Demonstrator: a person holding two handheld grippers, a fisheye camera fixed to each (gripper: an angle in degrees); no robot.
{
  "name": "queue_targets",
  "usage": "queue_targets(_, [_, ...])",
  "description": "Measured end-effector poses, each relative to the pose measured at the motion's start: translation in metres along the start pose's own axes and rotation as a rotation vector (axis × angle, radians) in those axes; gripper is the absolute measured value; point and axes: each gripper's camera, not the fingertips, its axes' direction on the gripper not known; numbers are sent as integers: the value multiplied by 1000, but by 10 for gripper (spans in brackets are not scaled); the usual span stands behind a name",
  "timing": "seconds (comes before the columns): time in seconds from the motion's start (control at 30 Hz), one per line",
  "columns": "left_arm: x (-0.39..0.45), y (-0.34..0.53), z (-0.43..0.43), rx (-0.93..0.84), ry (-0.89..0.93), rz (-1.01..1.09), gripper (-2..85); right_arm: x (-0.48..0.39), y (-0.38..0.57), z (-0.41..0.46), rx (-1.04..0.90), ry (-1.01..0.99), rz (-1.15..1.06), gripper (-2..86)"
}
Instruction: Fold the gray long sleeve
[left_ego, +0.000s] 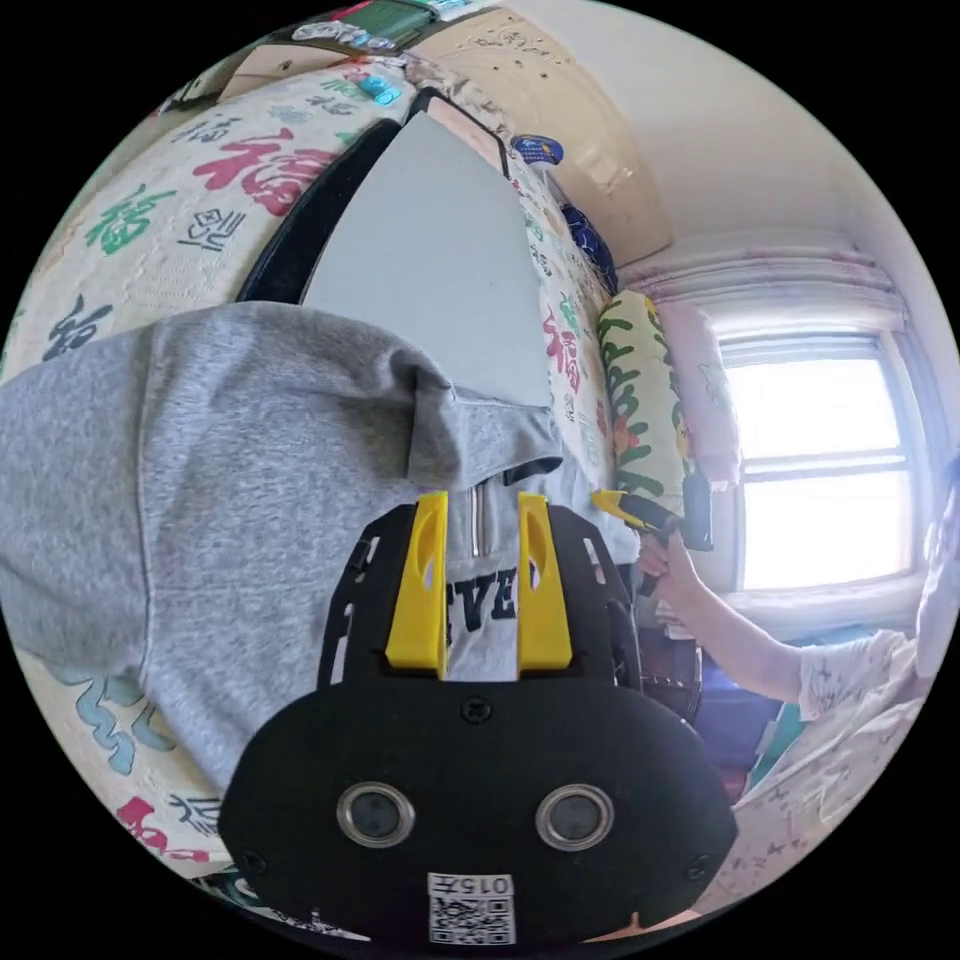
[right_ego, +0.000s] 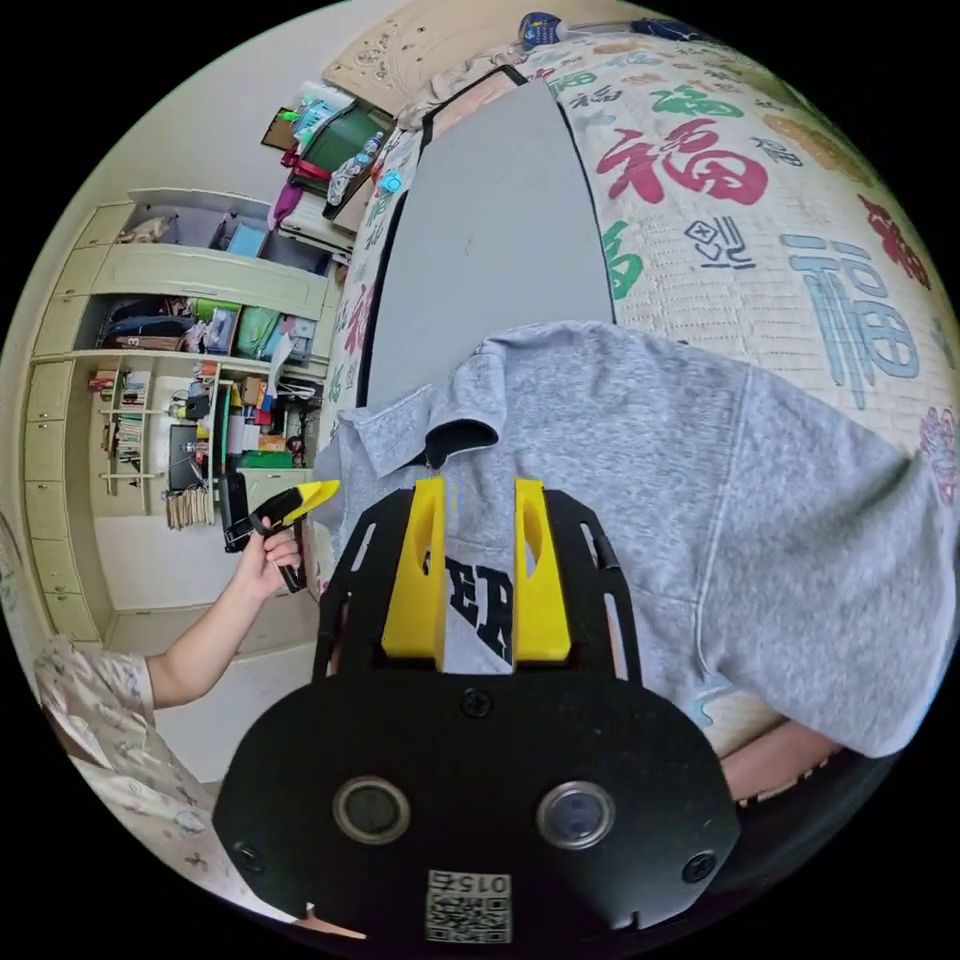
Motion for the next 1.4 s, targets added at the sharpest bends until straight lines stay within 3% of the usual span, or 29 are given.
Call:
queue_targets(0.2, [-17,-61,88,-52,-47,-98,122,11,-66,43,-86,-75,60,113])
queue_targets(0.3, [14,-99,114,-131,11,-13,113,-5,-102,46,-129,-90,5,102])
queue_targets(0.4, [46,-143,96,7,100,41,118,-27,-135,8,106,-208,1,91])
queue_targets(0.47, [64,-167,63,236,175,21,113,-45,-151,-22,287,-258,9,84])
queue_targets(0.6, [97,-176,31,396,150,45,109,-84,-155,-31,287,-124,-130,73])
queue_targets(0.7, [124,-165,41,267,15,143,101,-108,-139,-5,152,51,-274,63])
queue_targets(0.83, [152,-131,104,-35,-209,248,87,-119,-124,69,-136,305,-349,45])
queue_targets(0.93, [190,-129,160,-203,-243,343,89,-154,-121,119,-255,368,-491,31])
queue_targets(1.07, [276,-161,207,-169,-323,467,92,-209,-136,150,-135,543,-550,36])
queue_targets(1.17, [351,-180,221,-129,-425,629,118,-243,-145,143,-66,537,-654,81])
queue_targets(1.33, [443,-182,244,-320,-541,1122,142,-278,-150,153,-241,692,-1056,167])
queue_targets(1.4, [462,-193,256,-386,-595,1175,153,-286,-160,163,-333,711,-1129,167])
